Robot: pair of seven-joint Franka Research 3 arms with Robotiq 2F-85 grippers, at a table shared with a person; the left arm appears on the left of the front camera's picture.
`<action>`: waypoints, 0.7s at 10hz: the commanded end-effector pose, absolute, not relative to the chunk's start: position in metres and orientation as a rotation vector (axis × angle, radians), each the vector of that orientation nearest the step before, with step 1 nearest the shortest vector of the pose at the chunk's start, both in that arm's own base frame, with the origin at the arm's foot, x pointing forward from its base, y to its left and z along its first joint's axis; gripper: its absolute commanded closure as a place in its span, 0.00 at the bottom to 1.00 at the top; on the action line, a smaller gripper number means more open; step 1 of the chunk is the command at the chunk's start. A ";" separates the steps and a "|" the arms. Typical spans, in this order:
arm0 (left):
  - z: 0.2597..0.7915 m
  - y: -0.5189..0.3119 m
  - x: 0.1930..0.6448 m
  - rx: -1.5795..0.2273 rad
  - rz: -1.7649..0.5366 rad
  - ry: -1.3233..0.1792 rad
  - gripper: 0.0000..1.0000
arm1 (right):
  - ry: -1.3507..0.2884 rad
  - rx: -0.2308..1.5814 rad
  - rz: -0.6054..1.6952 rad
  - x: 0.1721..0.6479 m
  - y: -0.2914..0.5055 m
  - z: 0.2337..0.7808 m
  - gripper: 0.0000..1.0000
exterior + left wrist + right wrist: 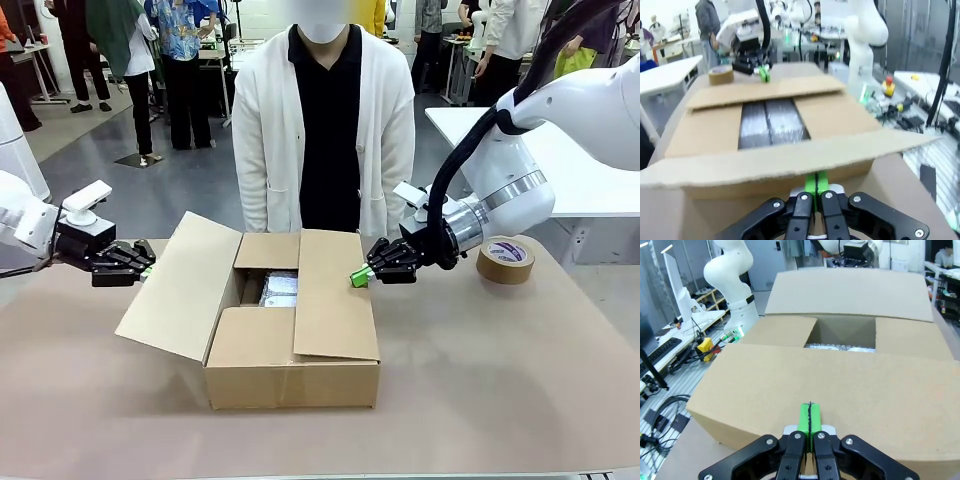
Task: Wrap the clocks to prevent damage.
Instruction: Push the left (or right) flap of the Package Box to close it.
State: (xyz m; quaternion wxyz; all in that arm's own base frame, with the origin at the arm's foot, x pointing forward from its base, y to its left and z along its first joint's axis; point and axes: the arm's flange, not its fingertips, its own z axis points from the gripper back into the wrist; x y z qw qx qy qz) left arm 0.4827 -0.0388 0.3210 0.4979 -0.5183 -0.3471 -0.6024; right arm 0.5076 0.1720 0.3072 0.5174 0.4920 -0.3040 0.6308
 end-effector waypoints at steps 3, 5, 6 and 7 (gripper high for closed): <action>0.330 -0.086 0.474 -1.262 -1.367 -0.915 1.00 | -0.732 1.178 1.511 0.508 0.173 0.303 0.99; 0.313 -0.125 0.477 -1.159 -1.378 -0.874 1.00 | -0.732 1.178 1.511 0.508 0.173 0.303 0.99; 0.308 -0.140 0.479 -1.125 -1.393 -0.844 1.00 | -0.732 1.178 1.511 0.508 0.173 0.303 0.99; 0.302 -0.153 0.481 -1.085 -1.412 -0.829 1.00 | -0.732 1.178 1.511 0.508 0.173 0.303 0.99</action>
